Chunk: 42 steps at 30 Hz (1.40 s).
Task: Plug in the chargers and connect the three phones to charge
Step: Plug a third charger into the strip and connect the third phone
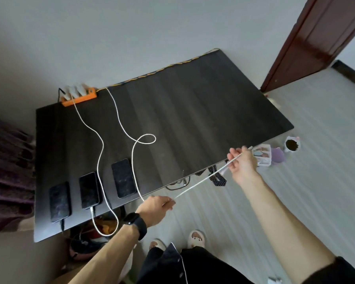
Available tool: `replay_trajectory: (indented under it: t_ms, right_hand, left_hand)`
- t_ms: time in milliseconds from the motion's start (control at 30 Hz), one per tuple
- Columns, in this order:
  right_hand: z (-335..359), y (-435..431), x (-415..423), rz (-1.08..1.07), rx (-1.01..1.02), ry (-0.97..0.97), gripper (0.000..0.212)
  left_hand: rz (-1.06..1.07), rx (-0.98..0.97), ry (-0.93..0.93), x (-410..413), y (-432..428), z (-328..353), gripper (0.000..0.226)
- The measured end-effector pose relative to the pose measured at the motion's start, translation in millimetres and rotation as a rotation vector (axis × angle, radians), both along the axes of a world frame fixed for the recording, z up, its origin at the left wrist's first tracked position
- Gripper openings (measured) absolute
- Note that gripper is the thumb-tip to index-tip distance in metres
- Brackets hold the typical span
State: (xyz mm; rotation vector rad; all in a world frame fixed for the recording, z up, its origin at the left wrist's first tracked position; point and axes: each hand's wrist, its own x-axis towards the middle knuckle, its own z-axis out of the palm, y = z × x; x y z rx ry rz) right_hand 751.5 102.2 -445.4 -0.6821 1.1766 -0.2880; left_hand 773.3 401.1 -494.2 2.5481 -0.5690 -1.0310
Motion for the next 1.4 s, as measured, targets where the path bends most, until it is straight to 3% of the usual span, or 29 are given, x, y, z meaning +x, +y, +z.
replay_trajectory:
  t_ms: [100, 233, 367, 467, 600, 700, 833, 900, 1000, 1067, 1167, 1233, 1400]
  right_hand:
    - [0.4, -5.9, 14.8, 0.055, -0.155, -0.007, 0.032]
    - [-7.3, 21.6, 26.3, 0.227, -0.289, -0.034, 0.014]
    - [-8.0, 49.0, 34.3, 0.385, -0.441, -0.048, 0.031]
    - [-9.1, 76.7, 27.5, 0.678, -0.561, -0.1, 0.035]
    - [-15.7, 109.4, 8.3, 1.001, -0.569, -0.179, 0.032]
    - [-23.2, 130.7, -3.9, 1.221, -0.613, -0.223, 0.028]
    - [-32.0, 140.3, -12.3, 1.446, -0.689, -0.205, 0.03]
    - [-33.5, 138.9, -14.1, 1.51, -0.677, -0.178, 0.03]
    - [-33.2, 135.2, -9.6, 1.535, -0.566, -0.106, 0.023]
    - [-29.7, 131.3, -1.8, 1.422, -0.558, -0.071, 0.027]
    - [-17.0, 130.3, 15.6, 1.207, -0.529, -0.153, 0.039]
    - [-8.3, 135.1, 26.7, 1.176, -0.563, -0.204, 0.042]
    - [-5.6, 156.3, 43.9, 1.115, -0.667, -0.191, 0.022]
  left_hand:
    - [0.042, 0.088, 0.035, -4.1, 35.6, -14.4, 0.036]
    - [-0.082, 0.25, 0.023, -19.1, 57.1, -26.9, 0.038]
    - [-0.12, 0.354, 0.093, -27.4, 65.5, -29.5, 0.039]
    - [0.136, 0.134, 0.187, -18.8, 56.6, -15.8, 0.055]
    - [0.739, -0.483, 0.384, 14.3, 22.6, 25.7, 0.026]
    - [0.944, -0.74, 0.562, 37.9, 5.2, 50.8, 0.035]
    - [1.183, -0.972, 0.436, 56.8, 1.6, 64.2, 0.02]
    - [1.173, -1.009, 0.348, 56.7, 3.8, 62.9, 0.014]
    - [1.038, -0.956, 0.219, 44.5, 7.3, 57.0, 0.016]
    - [0.982, -0.903, 0.16, 32.3, 8.4, 53.3, 0.016]
    - [0.908, -0.868, 0.15, 14.2, 9.7, 46.2, 0.02]
    - [0.854, -0.839, 0.15, 4.3, 9.2, 41.7, 0.019]
    - [0.739, -0.736, 0.222, -11.3, 7.8, 26.1, 0.014]
